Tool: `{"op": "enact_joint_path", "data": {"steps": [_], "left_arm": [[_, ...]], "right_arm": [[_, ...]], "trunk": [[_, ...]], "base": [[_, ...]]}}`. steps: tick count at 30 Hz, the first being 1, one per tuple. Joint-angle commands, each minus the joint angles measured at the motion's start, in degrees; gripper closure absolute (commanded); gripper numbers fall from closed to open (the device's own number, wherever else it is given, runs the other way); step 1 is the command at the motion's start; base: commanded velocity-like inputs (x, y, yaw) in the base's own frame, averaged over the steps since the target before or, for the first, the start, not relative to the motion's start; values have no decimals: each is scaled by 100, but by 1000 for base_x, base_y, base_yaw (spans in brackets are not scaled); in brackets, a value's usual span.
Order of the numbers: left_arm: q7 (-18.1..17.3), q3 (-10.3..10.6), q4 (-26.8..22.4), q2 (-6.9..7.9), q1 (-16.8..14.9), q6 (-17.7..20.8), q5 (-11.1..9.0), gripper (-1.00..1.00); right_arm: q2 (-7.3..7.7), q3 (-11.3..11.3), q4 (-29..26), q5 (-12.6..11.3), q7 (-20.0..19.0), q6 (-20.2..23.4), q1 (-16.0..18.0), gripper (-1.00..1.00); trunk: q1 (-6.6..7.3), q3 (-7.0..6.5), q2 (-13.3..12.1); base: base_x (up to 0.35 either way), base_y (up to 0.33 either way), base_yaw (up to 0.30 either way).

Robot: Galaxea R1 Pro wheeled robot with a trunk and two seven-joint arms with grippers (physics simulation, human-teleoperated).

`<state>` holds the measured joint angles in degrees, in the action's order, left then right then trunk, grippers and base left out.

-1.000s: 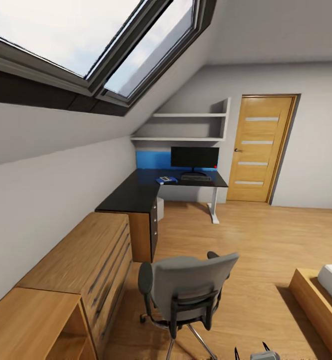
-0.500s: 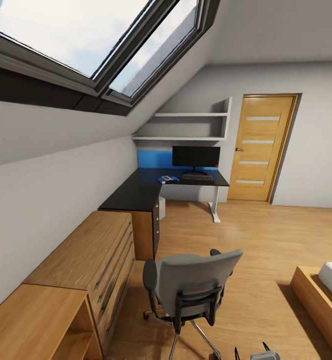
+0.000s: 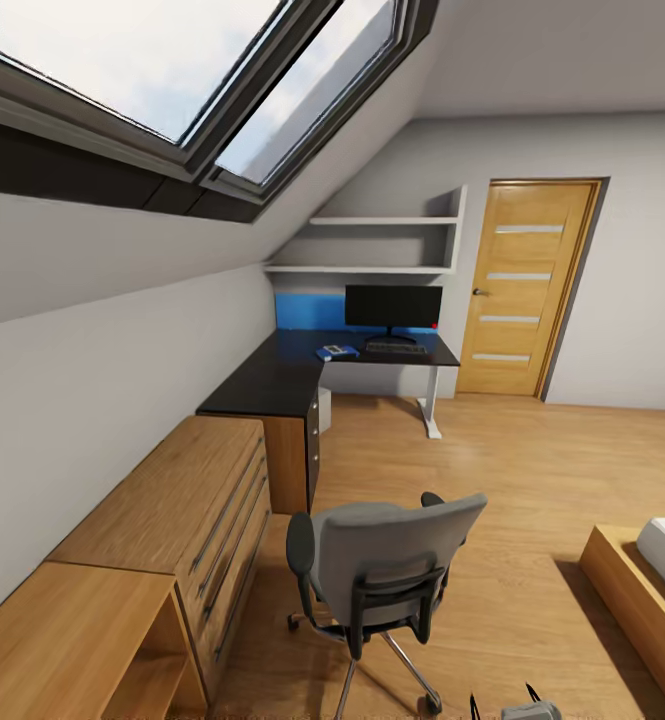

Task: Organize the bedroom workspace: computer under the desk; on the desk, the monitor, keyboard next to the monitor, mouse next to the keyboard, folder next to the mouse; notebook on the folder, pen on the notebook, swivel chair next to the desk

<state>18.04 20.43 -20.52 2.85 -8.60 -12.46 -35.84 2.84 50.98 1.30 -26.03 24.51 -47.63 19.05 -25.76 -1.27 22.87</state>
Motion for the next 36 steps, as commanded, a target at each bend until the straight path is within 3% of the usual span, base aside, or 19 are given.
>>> {"op": "enact_joint_path", "data": {"steps": [1,15,31,36], "left_arm": [[33,49,0,5,-2,-20,-46,-100],[31,49,-2,5,-2,-20,-46,-100],[26,53,-5,5,-2,-26,-41,-100],[35,64,-18,-72,-2,-27,-38,-100]], "right_arm": [[-3,50,11,-17,28,-10,2,-100],[-3,52,11,-16,28,-12,2,-100],[0,52,11,-16,28,-14,2,-100],[-1,52,11,-16,28,-10,2,-100]], "trunk": [[-2,12,5],[-2,124,5],[-2,144,5],[-2,144,5]], "base": [[0,0,0],[0,0,-106],[0,0,-270],[0,0,-292]]}}
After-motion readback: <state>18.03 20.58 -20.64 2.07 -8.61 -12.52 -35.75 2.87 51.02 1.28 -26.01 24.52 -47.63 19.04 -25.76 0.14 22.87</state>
